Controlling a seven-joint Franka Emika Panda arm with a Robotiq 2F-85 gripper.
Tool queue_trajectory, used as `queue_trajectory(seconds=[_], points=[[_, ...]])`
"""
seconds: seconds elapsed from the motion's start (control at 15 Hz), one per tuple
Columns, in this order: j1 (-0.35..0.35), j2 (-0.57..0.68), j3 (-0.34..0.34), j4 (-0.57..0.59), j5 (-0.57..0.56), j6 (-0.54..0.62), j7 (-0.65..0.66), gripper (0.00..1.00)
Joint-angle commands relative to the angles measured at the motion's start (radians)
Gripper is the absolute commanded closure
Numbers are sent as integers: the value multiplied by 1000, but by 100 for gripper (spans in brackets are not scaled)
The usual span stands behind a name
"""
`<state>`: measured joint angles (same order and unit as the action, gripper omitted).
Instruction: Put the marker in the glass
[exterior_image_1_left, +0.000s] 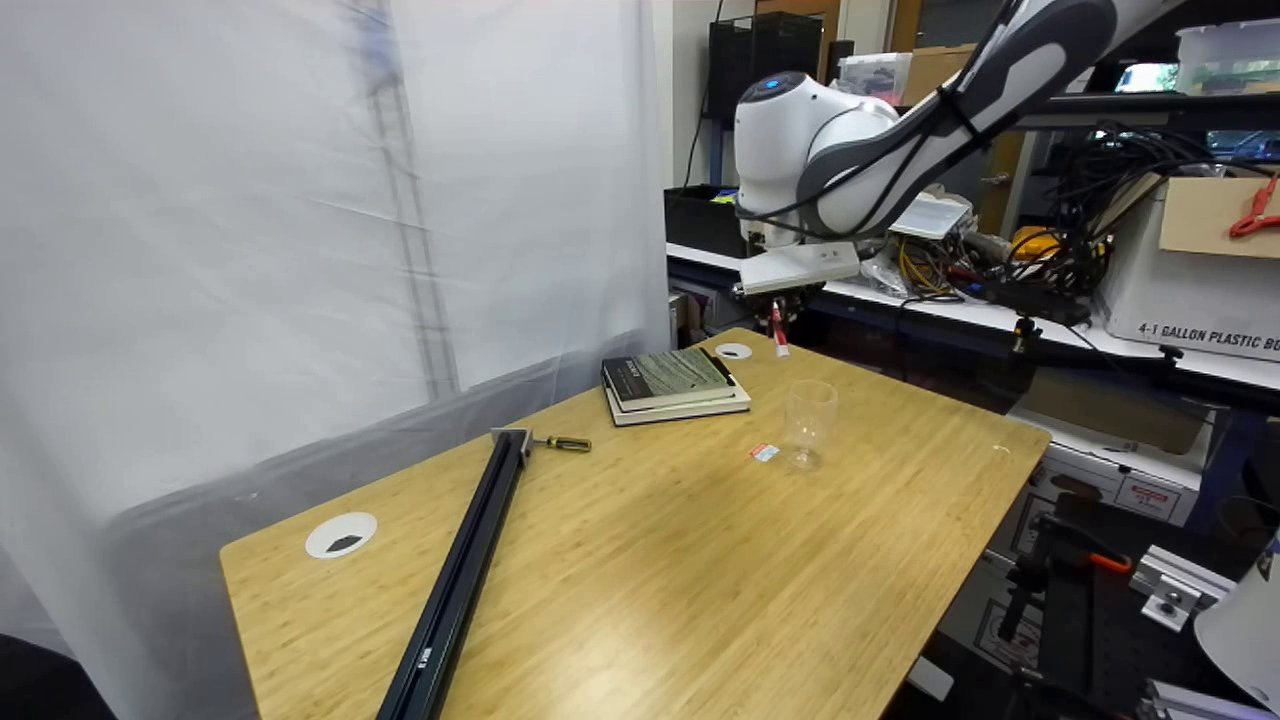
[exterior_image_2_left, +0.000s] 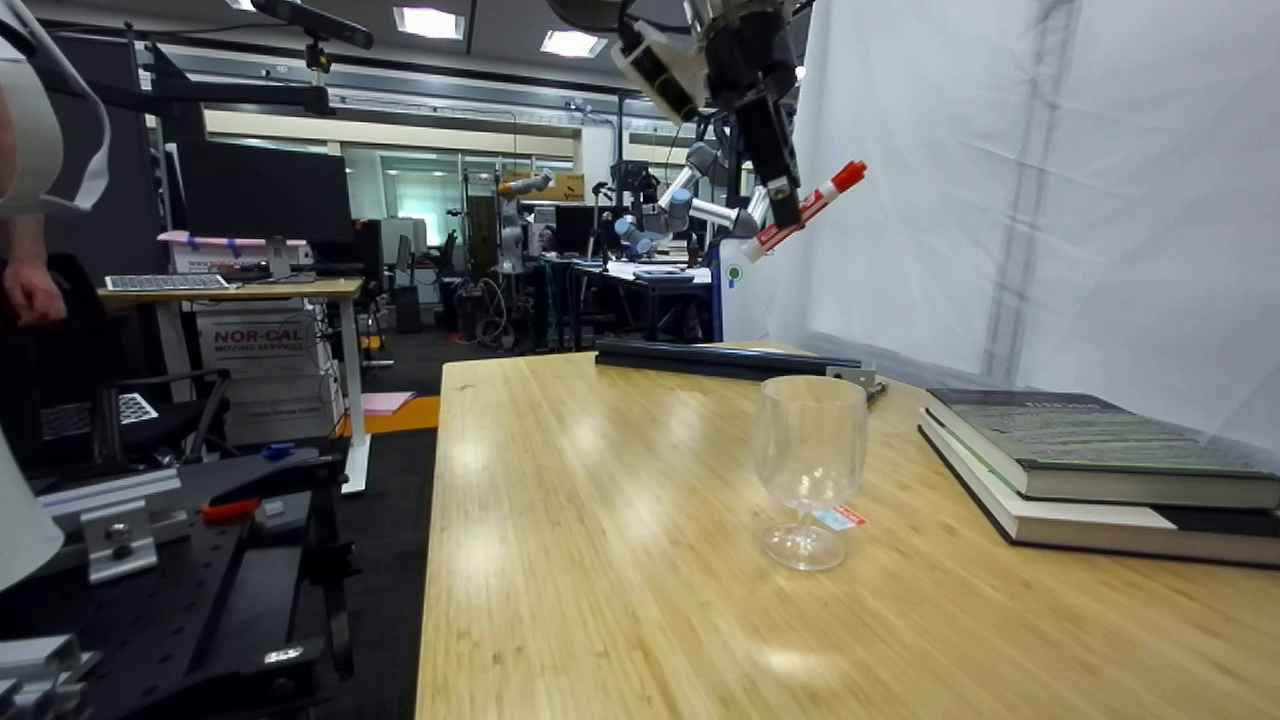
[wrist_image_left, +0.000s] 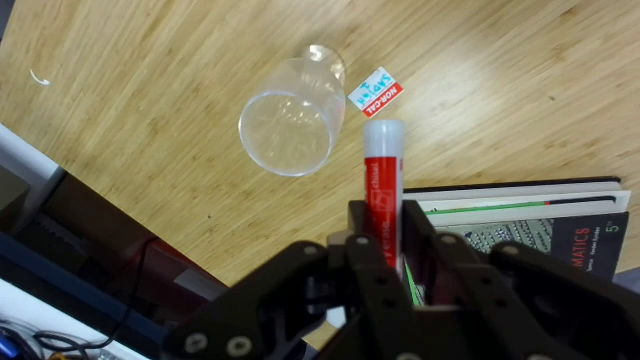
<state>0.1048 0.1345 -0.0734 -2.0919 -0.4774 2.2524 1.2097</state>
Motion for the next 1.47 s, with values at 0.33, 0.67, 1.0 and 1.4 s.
queue_trajectory(seconds=[0.33, 0.67, 1.0, 1.4], points=[[14, 57, 7, -43, -133, 34, 288, 95], [8, 69, -6, -57, -211, 42, 376, 95], [-4, 68, -17, -65, -261, 52, 418, 95], [-34, 67, -38, -106, -266, 96, 432, 95]])
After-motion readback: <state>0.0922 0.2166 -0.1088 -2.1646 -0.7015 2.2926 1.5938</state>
